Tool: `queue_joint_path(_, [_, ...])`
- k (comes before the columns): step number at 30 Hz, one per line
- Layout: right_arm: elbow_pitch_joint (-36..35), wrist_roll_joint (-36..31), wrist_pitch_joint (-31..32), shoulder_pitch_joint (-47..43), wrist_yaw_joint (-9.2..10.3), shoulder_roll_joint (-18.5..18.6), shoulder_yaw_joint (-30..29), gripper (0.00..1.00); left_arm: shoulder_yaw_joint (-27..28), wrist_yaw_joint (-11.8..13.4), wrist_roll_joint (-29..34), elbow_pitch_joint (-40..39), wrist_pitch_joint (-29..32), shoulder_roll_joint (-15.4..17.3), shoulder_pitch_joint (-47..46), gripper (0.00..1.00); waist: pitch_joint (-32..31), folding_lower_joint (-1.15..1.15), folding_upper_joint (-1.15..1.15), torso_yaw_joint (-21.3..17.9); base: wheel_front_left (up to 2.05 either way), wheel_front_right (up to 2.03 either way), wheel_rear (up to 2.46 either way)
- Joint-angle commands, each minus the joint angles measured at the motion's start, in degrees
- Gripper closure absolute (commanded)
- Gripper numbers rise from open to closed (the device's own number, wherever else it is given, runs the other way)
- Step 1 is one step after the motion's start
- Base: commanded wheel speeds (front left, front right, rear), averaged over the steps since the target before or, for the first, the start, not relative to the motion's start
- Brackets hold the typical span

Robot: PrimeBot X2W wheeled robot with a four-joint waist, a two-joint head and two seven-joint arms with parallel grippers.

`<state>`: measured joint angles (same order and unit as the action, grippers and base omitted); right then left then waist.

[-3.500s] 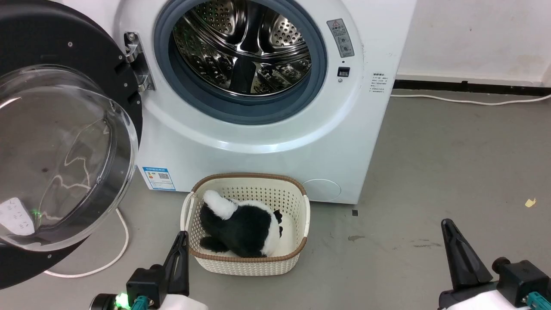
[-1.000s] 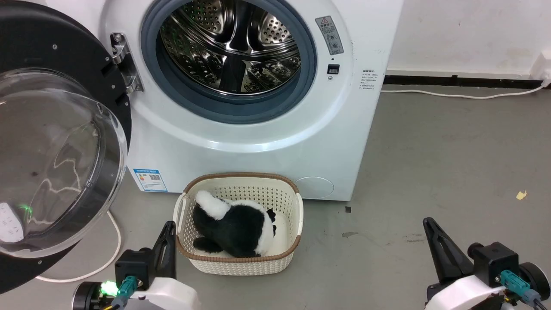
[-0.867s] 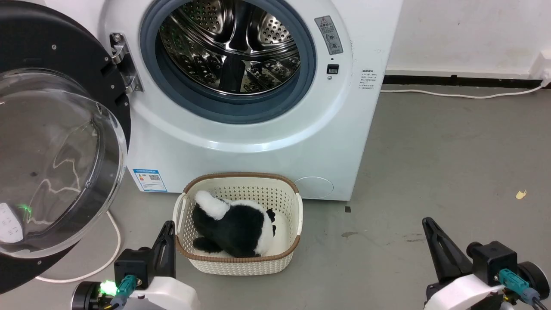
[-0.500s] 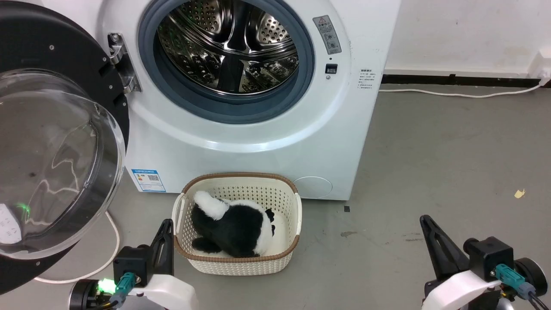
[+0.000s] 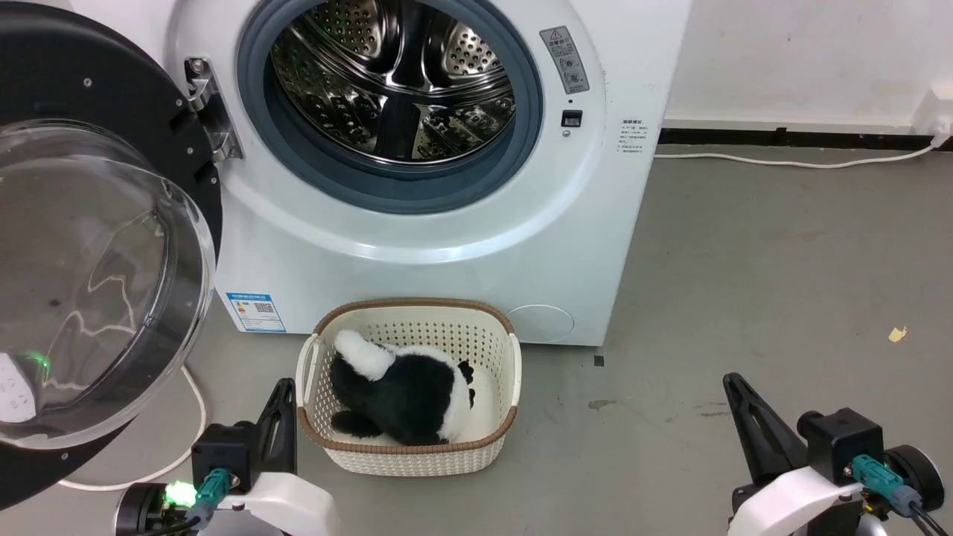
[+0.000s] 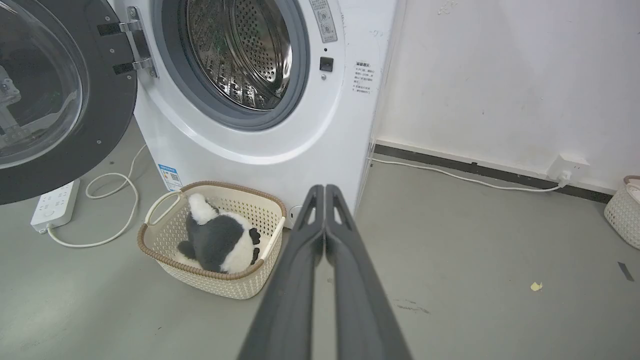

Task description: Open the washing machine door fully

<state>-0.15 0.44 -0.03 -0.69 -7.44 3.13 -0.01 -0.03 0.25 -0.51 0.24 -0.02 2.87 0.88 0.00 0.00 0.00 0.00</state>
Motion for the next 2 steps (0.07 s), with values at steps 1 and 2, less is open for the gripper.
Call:
queue_joint_path(1, [0.1,-0.4,0.0,0.7,-0.05,-0.2,0.0,1.00,0.0,-0.2,0.5,-0.2,0.0,0.0,-0.9,1.00,0.0,0.00,0.00,0.0,0.00,0.00,0.00])
queue_joint_path(2, [0.1,-0.4,0.0,0.7,-0.05,-0.2,0.0,1.00,0.0,-0.2,0.5,-0.2,0.0,0.0,-0.9,1.00,0.0,0.00,0.00,0.0,0.00,0.00,0.00])
